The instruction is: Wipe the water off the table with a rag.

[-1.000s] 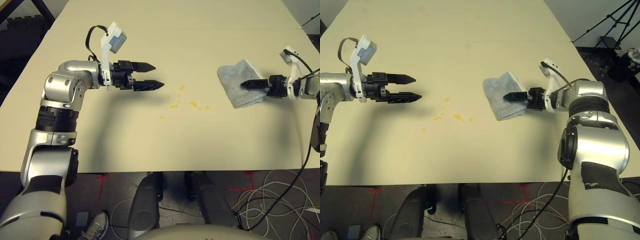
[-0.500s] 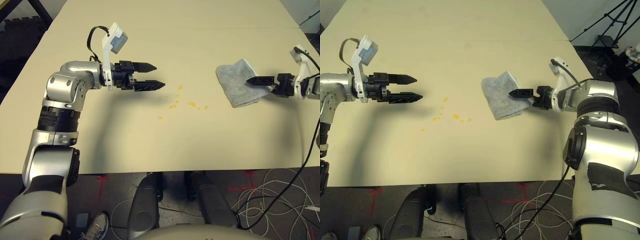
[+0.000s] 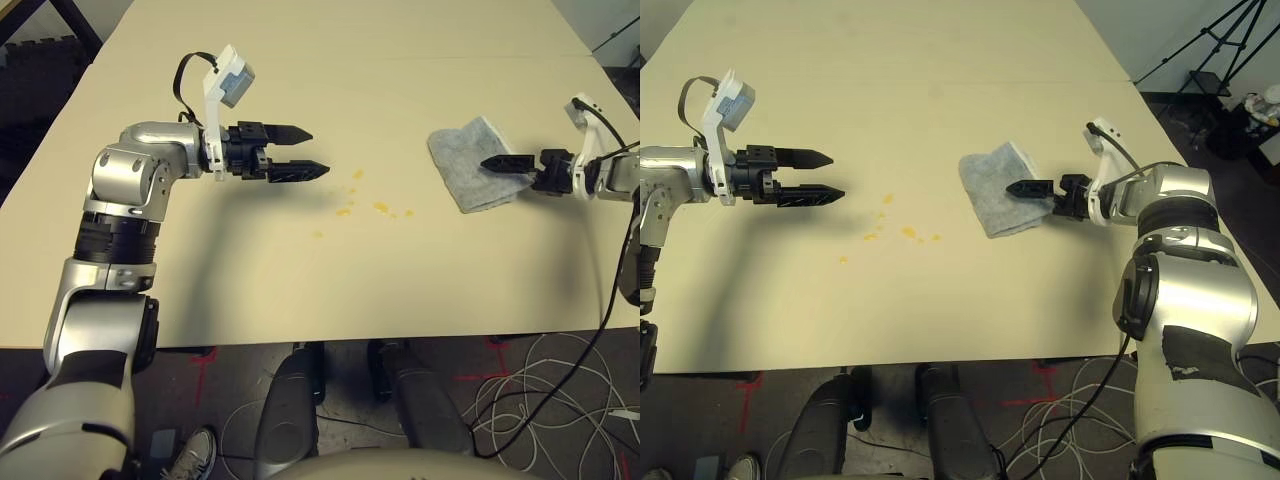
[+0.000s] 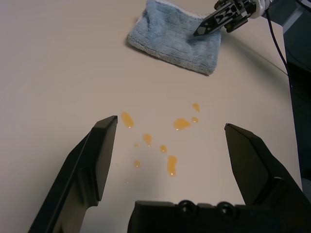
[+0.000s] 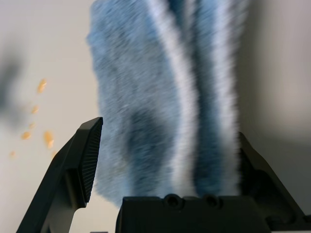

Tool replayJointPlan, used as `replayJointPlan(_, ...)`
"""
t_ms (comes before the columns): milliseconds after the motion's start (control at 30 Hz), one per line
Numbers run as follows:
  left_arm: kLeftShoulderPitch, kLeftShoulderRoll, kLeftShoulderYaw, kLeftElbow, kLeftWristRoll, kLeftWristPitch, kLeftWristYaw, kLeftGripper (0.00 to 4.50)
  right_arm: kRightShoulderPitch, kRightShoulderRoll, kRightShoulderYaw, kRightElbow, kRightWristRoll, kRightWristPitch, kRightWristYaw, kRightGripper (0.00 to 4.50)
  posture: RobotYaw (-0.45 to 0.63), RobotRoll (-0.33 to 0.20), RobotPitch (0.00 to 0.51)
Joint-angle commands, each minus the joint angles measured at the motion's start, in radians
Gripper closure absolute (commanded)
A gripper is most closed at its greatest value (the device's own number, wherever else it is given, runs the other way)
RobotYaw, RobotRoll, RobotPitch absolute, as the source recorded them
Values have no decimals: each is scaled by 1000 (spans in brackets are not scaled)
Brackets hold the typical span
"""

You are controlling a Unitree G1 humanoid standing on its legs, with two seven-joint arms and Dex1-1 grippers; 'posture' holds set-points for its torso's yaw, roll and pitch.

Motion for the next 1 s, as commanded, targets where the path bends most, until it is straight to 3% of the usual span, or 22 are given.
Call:
replayJointPlan(33,12,4,-5,-17,5,8,1,0,40,45,39,23,-9,68,46,34,-7,0,250)
replayJointPlan(167,7,0,-6,-13,6,7,1,0,41,60,-3,29,13,49,-23,34,-10,0,252)
replayJointPlan(267,5,-1,-6,-11,7,5,1,0,41,69,-44,35,33,42,-91,632,-10,0,255)
replayJointPlan(600,11,3,-3,-15,6,8,2,0,51,67,-82,36,48,21,-183,3973,-7,0,260)
replayJointPlan(667,12,2,-3,-16,6,9,4,0,48,65,-98,36,59,13,-201,4468,-6,0,261)
replayJointPlan(867,14,2,-2,-22,3,12,9,0,15,66,-125,18,93,38,-206,4491,-4,0,262)
replayJointPlan(1000,9,3,-1,-10,6,7,9,0,-12,98,-81,-43,104,123,-127,4491,-11,0,263)
